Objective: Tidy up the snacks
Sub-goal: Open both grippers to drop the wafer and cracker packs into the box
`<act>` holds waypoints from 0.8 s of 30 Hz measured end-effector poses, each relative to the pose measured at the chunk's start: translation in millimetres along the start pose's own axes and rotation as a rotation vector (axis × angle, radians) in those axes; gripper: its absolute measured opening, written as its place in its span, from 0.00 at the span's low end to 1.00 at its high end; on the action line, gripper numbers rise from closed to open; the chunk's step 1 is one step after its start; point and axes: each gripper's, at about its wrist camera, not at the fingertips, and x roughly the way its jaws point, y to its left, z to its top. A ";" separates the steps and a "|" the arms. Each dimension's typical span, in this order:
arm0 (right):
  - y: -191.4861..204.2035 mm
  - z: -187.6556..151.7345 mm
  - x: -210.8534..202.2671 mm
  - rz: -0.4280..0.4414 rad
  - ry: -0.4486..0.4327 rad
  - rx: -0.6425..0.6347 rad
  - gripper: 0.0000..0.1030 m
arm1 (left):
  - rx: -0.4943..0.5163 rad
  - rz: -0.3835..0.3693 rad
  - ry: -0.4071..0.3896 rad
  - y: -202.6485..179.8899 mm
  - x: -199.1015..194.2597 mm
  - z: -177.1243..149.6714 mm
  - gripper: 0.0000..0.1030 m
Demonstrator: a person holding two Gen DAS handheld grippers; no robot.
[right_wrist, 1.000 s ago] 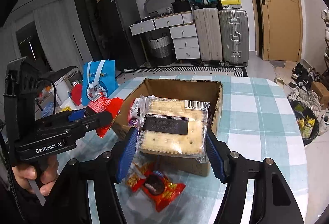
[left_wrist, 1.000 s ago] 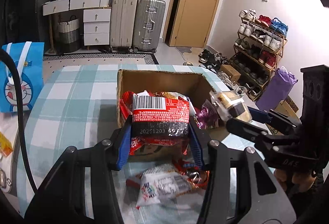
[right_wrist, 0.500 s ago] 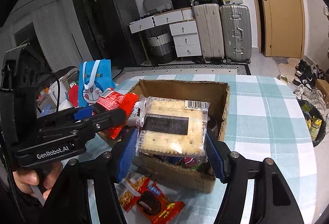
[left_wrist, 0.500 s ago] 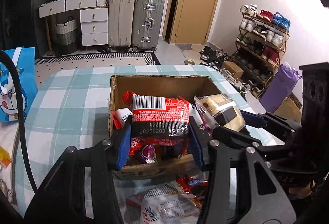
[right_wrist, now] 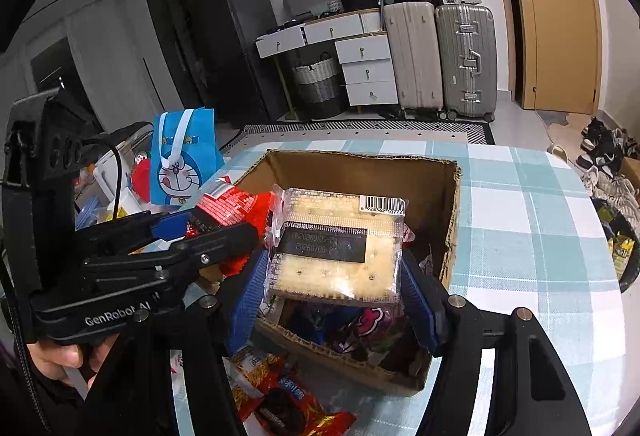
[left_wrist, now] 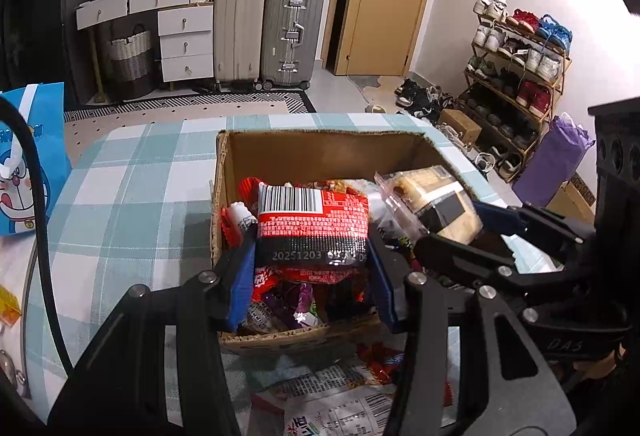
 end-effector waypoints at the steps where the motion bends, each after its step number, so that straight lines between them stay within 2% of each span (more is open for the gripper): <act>1: 0.4 -0.2 0.8 0.000 0.002 -0.003 0.63 | 0.001 0.002 0.002 1.3 1.4 -2.1 0.45; 9: 4.9 0.9 4.8 -0.014 0.009 -0.019 0.64 | -0.002 0.002 0.020 4.2 5.9 -6.1 0.45; 15: 2.8 0.6 2.8 0.011 0.020 0.001 0.67 | 0.020 0.018 0.030 -0.4 3.9 -9.6 0.46; 17: 4.9 0.5 -0.2 0.011 0.018 -0.006 0.70 | 0.008 0.002 0.026 0.9 -0.8 -9.1 0.53; 20: 6.2 1.0 -8.0 0.000 -0.001 -0.010 0.76 | -0.018 -0.021 0.015 3.9 -10.2 -9.4 0.72; 21: 5.6 0.8 -12.3 -0.009 -0.009 -0.005 0.82 | -0.020 -0.029 0.014 3.9 -14.0 -9.9 0.77; 24: 3.1 -0.1 -26.1 -0.022 -0.041 0.015 0.92 | -0.010 -0.023 0.001 1.4 -26.8 -12.4 0.82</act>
